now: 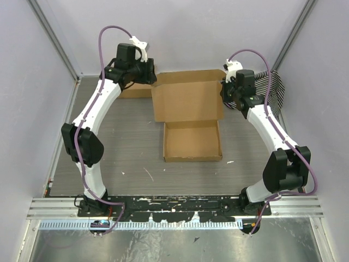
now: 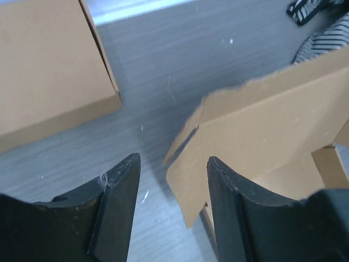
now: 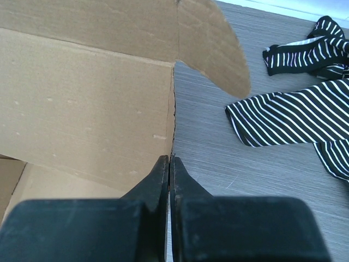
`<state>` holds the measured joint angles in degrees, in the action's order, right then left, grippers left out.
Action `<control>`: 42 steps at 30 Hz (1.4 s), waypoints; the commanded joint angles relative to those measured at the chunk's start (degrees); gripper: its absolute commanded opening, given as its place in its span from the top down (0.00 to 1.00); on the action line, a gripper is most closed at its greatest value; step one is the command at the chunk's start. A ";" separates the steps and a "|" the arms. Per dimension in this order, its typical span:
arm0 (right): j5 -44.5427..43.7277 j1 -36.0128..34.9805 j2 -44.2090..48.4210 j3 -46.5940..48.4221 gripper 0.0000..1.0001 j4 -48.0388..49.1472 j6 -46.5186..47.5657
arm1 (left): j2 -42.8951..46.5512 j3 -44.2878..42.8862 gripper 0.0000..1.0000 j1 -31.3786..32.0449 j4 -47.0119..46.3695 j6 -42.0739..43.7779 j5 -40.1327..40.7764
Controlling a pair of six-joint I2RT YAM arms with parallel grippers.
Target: Fold the paper box
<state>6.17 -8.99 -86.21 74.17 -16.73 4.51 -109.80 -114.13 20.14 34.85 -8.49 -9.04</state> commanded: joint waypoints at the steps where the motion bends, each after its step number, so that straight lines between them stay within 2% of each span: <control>1: -0.65 -0.26 3.37 0.27 0.99 3.83 1.51 | 1.76 0.50 0.40 -0.06 7.66 1.77 -0.17; 5: -1.05 -0.31 3.33 0.55 0.99 3.12 1.51 | 3.78 2.92 0.40 -0.02 11.83 1.36 -1.44; 10: -0.06 -0.24 3.57 0.31 0.99 2.83 0.66 | 5.64 9.83 0.39 0.47 6.74 0.16 -1.86; 28: 3.22 -0.66 4.66 -0.11 0.99 1.10 0.03 | -4.59 1.88 0.42 0.50 6.46 -2.32 -2.45; 31: 3.62 -0.61 4.22 0.36 0.99 0.47 0.10 | -5.34 0.91 0.53 0.47 6.54 -2.91 -4.14; 39: 3.35 -0.69 1.66 4.47 0.98 -4.52 -0.77 | -3.08 0.51 0.99 0.73 6.40 -3.55 -5.77; 42: 3.19 -0.69 0.01 7.69 0.91 -8.55 -1.81 | -1.92 0.83 1.00 1.15 6.59 -2.64 -6.74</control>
<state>9.19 -9.45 -85.43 75.70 -22.79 3.88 -115.09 -111.77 21.06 41.60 -12.25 -14.28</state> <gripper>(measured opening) 0.051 0.013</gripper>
